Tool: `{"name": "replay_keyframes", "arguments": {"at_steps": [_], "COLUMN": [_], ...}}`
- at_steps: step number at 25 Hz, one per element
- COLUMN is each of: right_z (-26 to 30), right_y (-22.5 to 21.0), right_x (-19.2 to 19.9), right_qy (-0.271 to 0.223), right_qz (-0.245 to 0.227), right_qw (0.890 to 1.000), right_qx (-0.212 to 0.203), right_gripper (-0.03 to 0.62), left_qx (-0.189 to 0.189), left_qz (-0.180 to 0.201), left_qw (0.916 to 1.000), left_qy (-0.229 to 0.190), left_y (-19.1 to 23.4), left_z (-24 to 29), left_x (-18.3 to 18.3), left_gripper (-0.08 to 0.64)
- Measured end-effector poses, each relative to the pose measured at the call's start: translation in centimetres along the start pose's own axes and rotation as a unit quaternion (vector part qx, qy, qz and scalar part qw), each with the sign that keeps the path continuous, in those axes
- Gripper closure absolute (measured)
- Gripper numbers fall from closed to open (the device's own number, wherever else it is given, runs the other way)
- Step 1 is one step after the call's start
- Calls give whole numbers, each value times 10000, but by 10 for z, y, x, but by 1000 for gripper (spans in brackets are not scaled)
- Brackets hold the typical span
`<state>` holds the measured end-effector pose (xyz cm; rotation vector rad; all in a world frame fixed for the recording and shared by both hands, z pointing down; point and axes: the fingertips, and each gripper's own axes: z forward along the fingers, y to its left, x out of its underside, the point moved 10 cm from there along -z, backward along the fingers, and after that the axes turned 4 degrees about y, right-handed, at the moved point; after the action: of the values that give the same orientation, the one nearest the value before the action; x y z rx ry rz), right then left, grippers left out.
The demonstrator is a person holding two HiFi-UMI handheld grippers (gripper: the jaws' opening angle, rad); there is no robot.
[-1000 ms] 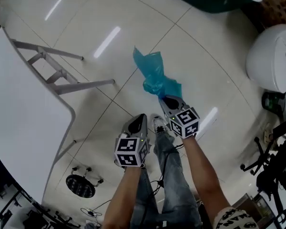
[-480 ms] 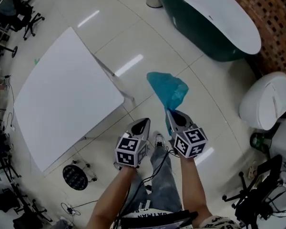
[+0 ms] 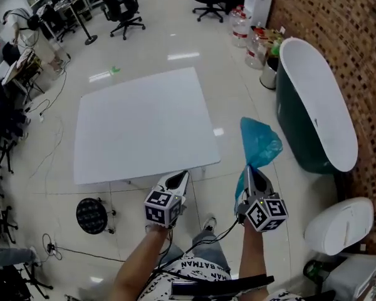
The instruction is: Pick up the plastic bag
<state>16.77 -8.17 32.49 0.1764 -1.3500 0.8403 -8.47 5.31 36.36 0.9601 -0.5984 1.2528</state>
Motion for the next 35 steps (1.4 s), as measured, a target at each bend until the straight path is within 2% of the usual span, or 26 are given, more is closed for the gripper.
{"name": "replay_keyframes", "arguments": {"at_steps": [3, 6, 11, 15, 22, 35], "right_z": [23, 43, 56, 66, 77, 84], "right_y": [50, 99, 128, 150, 220, 243], "right_x": [-13, -22, -34, -30, -16, -25], "right_qy": [-4, -32, -56, -40, -137, -297], "right_qz": [-397, -800, -1448, -1477, -1503, -1632], "right_qw": [9987, 9958, 9884, 9876, 9870, 9851], "right_qx": [-305, -443, -459, -523, -547, -455], "right_gripper": [587, 586, 586, 586, 586, 586], "left_qx": [-435, -802, -1234, -1257, -1169, -1088], "left_qz": [-160, -306, -632, -756, -671, -529], "left_qw": [9984, 9946, 9863, 9846, 9856, 9869], "left_qy": [-334, -589, -896, -952, -1019, -1066], "left_y": [40, 80, 107, 127, 168, 197], "left_z": [-53, -102, -146, -166, -209, -216], "left_x": [-2, -3, -6, -3, 4, -4], "left_gripper": [560, 560, 560, 560, 560, 560]}}
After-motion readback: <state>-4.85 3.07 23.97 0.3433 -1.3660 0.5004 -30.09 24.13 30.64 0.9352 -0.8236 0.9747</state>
